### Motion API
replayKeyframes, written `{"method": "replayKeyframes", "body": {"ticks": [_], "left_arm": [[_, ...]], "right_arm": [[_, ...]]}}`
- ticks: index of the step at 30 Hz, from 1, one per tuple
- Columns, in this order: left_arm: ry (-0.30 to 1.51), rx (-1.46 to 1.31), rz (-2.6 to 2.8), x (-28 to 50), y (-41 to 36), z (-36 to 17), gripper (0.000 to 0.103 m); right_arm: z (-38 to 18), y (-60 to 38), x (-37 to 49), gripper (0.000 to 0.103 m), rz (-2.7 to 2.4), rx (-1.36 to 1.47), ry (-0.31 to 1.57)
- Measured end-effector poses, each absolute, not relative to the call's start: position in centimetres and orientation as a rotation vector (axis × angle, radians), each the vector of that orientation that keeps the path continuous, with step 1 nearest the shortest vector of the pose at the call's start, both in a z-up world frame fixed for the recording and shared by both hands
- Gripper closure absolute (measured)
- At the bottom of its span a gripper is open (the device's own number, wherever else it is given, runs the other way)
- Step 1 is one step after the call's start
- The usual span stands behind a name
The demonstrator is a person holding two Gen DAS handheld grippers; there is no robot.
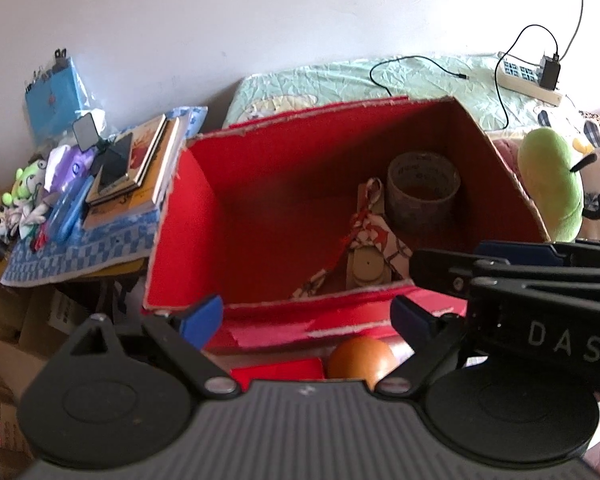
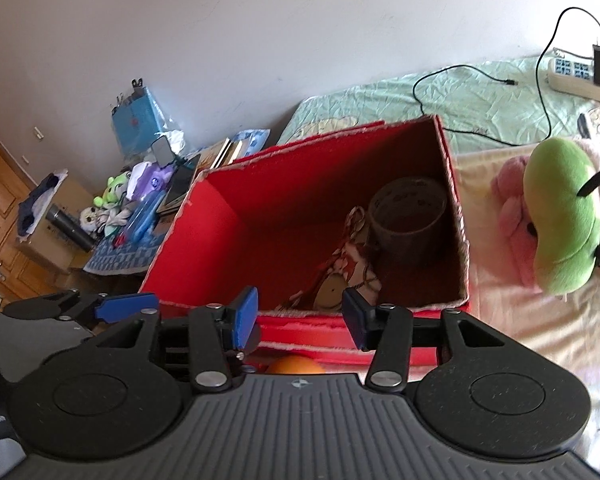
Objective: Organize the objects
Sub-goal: 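Withdraw the right tool from the box toward the orange gourd toy, then grasp the orange wooden gourd toy with the right tool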
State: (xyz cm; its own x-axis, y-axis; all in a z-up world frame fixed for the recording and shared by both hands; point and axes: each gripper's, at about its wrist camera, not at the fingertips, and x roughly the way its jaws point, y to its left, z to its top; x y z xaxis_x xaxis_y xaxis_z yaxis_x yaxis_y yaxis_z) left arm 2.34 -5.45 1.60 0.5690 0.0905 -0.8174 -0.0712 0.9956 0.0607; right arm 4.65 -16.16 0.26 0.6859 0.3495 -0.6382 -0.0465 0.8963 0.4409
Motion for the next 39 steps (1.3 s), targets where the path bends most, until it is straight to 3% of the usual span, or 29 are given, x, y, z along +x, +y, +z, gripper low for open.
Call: {"method": "replayKeyframes", "body": {"ticks": [39], "left_arm": [[1.136, -0.099, -0.029, 1.3, -5.0, -5.0, 0.01]], "right_arm": [[-5.3, -15.4, 3.8, 0.053, 0.274, 0.531, 1.016]]}}
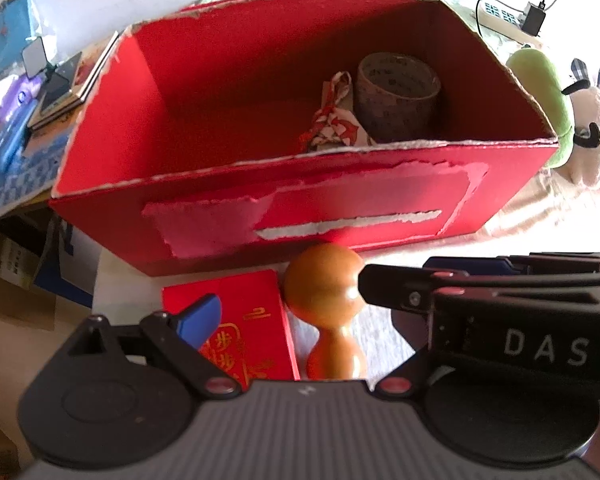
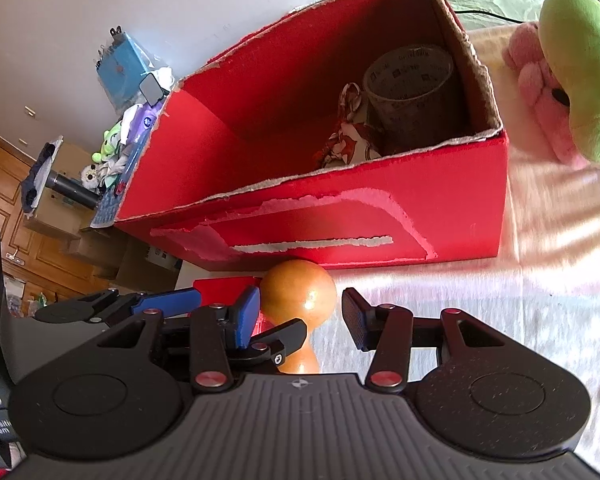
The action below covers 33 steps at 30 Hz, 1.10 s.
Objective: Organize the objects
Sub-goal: 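Grasp the orange wooden gourd toy with the right tool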
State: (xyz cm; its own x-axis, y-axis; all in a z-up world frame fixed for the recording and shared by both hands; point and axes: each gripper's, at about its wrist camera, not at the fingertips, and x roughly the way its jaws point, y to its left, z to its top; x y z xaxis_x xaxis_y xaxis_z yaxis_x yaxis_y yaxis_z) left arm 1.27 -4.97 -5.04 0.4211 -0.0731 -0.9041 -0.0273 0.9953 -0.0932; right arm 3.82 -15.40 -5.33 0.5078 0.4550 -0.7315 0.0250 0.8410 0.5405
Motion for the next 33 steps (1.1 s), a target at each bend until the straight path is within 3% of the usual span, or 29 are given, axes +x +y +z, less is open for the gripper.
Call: {"method": "replayKeyframes", "body": {"ticks": [16, 24, 25, 33], "left_arm": [[1.141, -0.125, -0.088, 0.7, -3.6, -6.3, 0.008], [1.108, -0.191, -0.159, -0.2, -2.2, -6.5, 0.005], [1.104, -0.192, -0.169, -0.4, -2.1, -6.5, 0.001], [1.078, -0.185, -0.275, -1.3, -2.0, -6.3, 0.0]], "right_arm": [[-6.6, -14.6, 4.1, 0.054, 0.271, 0.545, 1.059], [-7.1, -14.6, 4.1, 0.061, 0.261, 0.558, 1.077], [-7.1, -14.6, 4.1, 0.061, 0.259, 0.559, 1.081], [-8.0, -14.2, 4.1, 0.062, 0.285, 0.531, 1.127]]}}
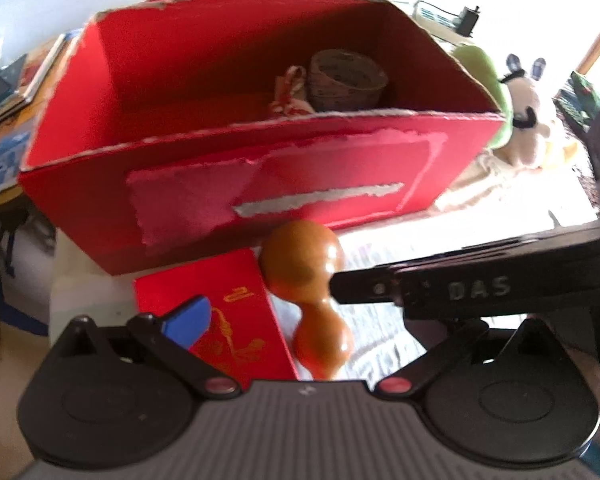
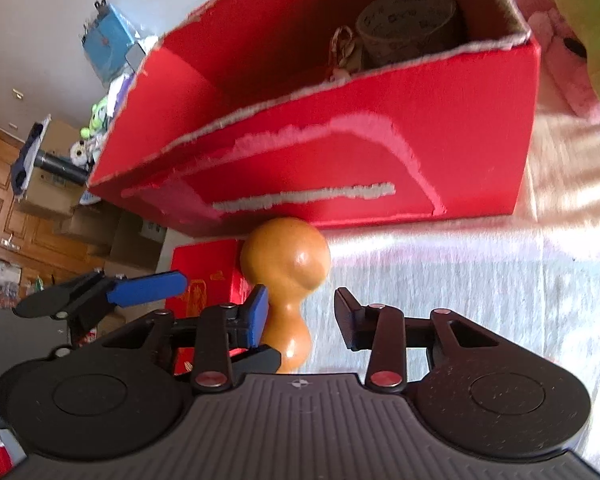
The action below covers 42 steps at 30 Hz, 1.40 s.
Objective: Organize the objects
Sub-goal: 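Grasp the orange wooden gourd toy with the right tool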
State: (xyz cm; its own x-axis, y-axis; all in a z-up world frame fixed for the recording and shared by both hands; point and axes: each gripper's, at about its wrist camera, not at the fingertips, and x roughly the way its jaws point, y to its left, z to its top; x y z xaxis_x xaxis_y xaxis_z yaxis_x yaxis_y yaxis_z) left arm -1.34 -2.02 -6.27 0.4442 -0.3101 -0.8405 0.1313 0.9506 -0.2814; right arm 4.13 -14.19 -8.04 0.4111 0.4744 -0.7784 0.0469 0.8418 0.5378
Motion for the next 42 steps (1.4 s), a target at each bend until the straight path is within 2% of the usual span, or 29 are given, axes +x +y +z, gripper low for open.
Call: {"method": "replayKeyframes", "body": {"ticks": [18, 42], "left_arm": [[1.115, -0.137, -0.283, -1.0, -1.7, -7.5, 0.0], [1.083, -0.149, -0.447, -0.8, -5.7, -6.5, 0.002]], "right_arm": [[-9.6, -12.8, 4.7, 0.063, 0.257, 0.539, 1.164], [-8.8, -18.7, 1.1, 0.065, 0.106, 0.634, 1.094]]}}
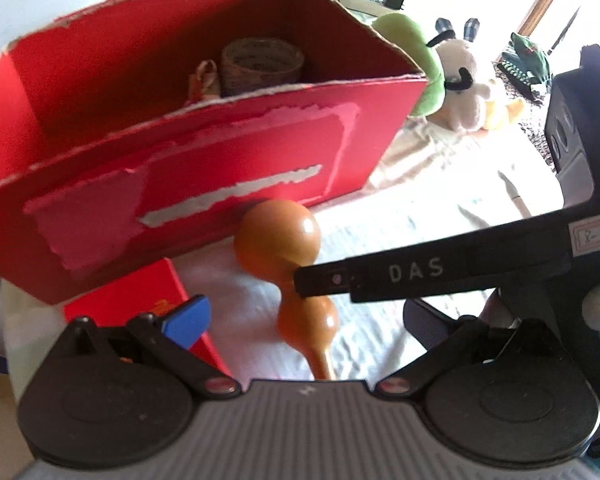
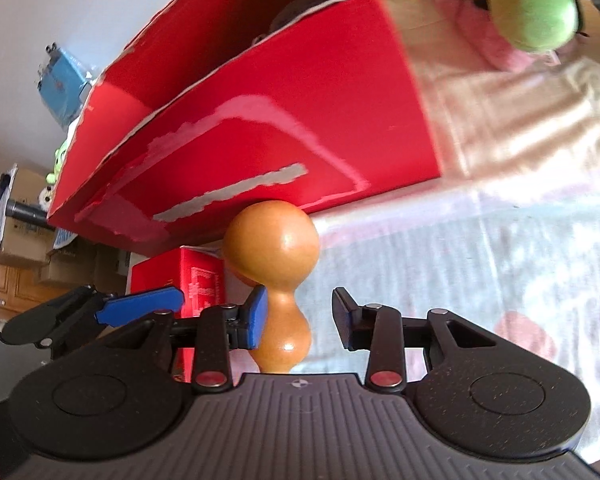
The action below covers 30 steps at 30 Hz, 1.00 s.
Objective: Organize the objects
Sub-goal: 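Grasp the orange wooden gourd toy with the right tool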
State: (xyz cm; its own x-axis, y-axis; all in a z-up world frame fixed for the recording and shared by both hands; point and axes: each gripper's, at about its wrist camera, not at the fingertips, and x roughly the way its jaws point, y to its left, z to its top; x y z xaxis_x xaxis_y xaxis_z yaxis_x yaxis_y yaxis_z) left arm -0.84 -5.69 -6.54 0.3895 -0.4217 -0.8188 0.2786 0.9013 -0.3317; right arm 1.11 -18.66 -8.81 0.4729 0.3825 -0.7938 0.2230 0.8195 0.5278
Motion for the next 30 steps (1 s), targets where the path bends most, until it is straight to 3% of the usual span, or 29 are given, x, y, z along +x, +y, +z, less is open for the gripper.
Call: {"method": "replayKeyframes", "body": {"ticks": [9, 19, 25, 30], "left_arm": [[1.148, -0.209, -0.453, 0.5, -7.2, -8.1, 0.016], [1.185, -0.204, -0.402, 0.4, -7.7, -9.8, 0.041], [1.165, -0.176, -0.37, 0.0, -8.2, -9.8, 0.044], [1.159, -0.13, -0.356, 0.2, -9.1, -9.7, 0.04]], "right_arm": [[-9.2, -19.1, 0.5, 0.065, 0.079, 0.648, 1.094], [-8.8, -18.6, 0.9, 0.065, 0.159, 0.668, 1.077], [-8.8, -17.6, 1.1, 0.065, 0.225, 0.662, 1.075], [-9.0, -17.0, 1.9, 0.065, 0.228, 0.679, 1.066]]}}
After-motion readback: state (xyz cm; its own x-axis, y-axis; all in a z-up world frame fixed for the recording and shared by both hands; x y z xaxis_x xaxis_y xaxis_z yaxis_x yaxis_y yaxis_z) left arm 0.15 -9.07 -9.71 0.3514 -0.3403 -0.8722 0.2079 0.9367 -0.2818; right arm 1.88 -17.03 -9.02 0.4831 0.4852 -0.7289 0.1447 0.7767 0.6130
